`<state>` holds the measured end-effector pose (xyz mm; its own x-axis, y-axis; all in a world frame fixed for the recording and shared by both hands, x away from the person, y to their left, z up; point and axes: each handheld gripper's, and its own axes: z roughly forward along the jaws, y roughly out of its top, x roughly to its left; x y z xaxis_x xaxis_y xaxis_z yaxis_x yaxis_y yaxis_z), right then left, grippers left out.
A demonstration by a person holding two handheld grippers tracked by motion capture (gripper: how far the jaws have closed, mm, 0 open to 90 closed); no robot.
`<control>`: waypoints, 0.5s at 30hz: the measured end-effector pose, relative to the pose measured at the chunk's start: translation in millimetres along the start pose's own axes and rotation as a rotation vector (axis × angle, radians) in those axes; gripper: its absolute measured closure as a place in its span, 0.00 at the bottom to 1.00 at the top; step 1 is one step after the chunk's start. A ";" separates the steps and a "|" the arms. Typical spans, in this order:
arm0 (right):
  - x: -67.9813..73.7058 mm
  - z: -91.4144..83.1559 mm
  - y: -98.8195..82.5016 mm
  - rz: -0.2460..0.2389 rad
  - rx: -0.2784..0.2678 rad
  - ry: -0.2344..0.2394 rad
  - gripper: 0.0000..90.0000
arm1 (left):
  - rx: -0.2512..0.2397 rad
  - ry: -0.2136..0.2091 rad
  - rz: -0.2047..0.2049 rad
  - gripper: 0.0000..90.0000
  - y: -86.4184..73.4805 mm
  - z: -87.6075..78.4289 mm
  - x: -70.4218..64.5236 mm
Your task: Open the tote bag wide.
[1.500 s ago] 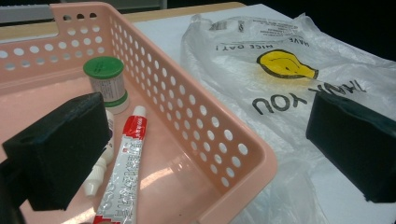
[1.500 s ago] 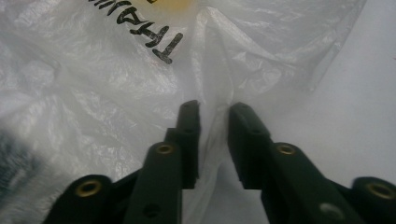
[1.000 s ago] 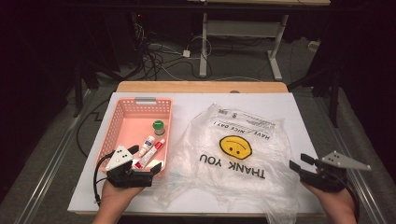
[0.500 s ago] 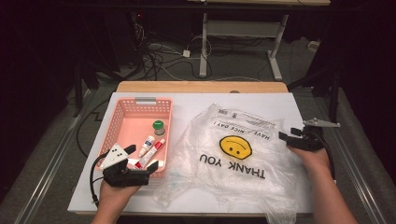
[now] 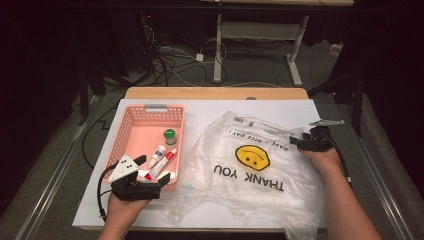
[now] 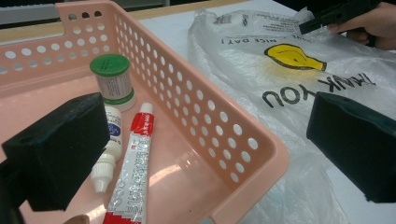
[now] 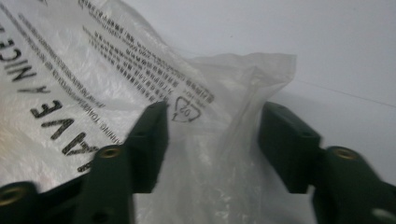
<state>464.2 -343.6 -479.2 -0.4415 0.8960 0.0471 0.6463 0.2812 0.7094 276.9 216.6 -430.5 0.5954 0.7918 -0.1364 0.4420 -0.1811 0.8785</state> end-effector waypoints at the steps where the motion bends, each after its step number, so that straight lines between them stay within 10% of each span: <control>1: 3.3 0.2 -0.3 -0.030 0.004 -0.024 0.62 | -0.001 -0.005 -0.001 0.00 0.0 0.8 -0.1; 10: 1.2 -4.5 -3.7 -0.004 0.022 0.141 1.00 | -0.002 -0.008 -0.001 0.00 0.4 0.5 -2.2; 15: 3.3 -8.5 -2.1 -0.005 -0.014 0.091 1.00 | -0.009 -0.030 -0.016 0.00 0.5 1.0 -1.9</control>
<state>456.1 -344.2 -474.5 -0.5003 0.8593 0.1069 0.6354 0.2804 0.7195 276.7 214.4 -430.3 0.6080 0.7769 -0.1636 0.4457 -0.1634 0.8802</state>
